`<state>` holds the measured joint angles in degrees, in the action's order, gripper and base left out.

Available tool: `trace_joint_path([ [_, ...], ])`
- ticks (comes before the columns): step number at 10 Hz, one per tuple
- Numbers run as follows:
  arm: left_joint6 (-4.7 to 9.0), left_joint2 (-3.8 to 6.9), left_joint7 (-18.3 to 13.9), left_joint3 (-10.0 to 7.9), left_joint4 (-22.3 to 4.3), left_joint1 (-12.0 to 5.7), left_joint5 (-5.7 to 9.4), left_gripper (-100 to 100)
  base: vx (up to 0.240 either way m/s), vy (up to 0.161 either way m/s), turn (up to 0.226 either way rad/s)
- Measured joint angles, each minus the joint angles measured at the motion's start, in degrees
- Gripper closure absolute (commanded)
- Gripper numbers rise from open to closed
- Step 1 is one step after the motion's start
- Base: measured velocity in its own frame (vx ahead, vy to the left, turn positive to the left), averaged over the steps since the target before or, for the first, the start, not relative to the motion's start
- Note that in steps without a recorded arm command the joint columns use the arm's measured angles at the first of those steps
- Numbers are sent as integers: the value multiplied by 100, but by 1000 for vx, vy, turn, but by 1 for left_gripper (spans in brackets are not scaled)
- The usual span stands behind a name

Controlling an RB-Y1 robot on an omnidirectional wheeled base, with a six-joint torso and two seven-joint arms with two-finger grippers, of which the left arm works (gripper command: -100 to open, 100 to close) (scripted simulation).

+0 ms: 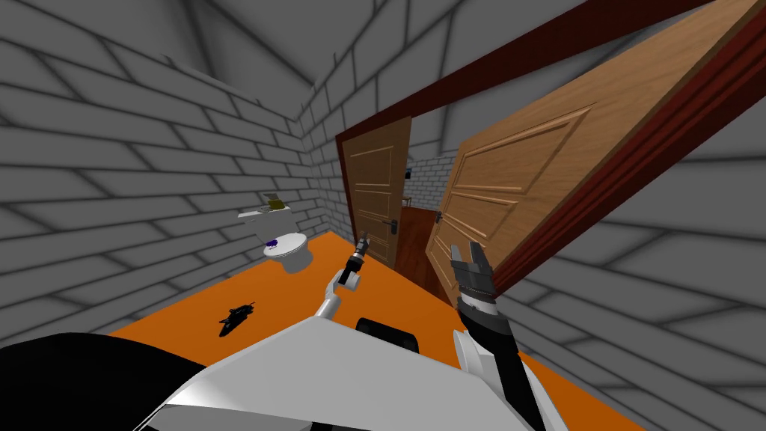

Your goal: Push the door open

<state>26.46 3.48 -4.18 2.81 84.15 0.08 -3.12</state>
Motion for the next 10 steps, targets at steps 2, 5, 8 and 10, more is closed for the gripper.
trace_joint_path([
  [2,-8,-36,12,58,-382,-253,7,-100,82,46,-16],
  [5,-20,-39,-6,100,-858,-525,30,-100,75,46,-23],
  [8,-54,-52,-21,146,-1308,-815,51,-100,58,36,-14],
  [10,-92,-80,-30,202,-1589,-1006,63,-100,69,46,-16],
])
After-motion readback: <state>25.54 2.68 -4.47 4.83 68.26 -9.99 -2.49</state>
